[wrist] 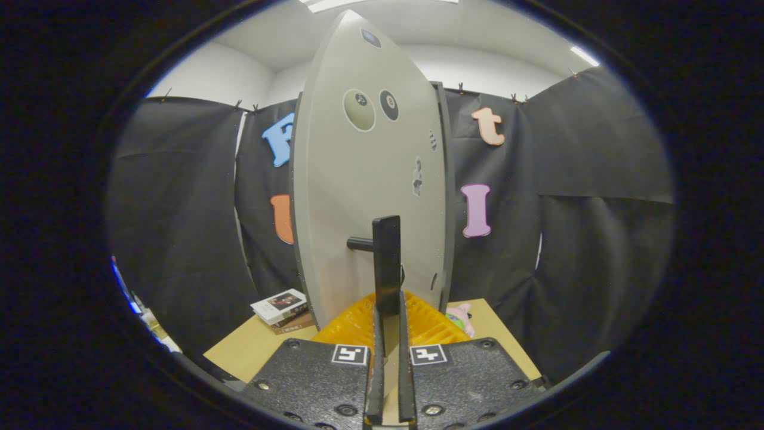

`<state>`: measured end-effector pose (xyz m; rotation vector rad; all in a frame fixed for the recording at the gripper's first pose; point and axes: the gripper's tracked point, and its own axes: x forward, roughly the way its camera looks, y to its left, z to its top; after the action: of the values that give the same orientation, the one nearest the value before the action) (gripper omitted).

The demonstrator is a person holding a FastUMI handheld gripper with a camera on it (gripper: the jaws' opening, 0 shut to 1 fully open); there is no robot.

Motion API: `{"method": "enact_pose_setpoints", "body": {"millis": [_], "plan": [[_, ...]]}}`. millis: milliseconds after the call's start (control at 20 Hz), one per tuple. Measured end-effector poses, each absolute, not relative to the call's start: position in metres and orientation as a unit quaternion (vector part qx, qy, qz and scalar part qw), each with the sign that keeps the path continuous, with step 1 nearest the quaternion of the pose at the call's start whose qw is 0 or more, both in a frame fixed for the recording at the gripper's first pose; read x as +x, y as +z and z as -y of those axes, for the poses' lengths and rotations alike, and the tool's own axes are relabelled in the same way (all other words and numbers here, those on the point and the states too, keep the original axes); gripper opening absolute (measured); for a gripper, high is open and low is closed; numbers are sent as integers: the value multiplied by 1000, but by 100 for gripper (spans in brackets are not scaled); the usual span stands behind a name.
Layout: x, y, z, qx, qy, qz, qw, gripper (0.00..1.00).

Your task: Open the shoe cabinet door, grab the shoes and put them into the shoe cabinet, then close the shoe cabinet door.

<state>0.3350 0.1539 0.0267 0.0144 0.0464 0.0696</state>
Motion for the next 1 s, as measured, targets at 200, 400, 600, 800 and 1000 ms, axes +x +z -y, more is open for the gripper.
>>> {"method": "enact_pose_setpoints", "body": {"millis": [200,400,600,800,1000], "plan": [[331,26,-141,19,25,-27,999,7],[334,27,-117,19,-4,-28,999,4],[330,25,-120,38,26,-41,998,4],[335,27,-118,42,48,-34,997,4],[335,27,-114,22,55,-28,998,4]]}}
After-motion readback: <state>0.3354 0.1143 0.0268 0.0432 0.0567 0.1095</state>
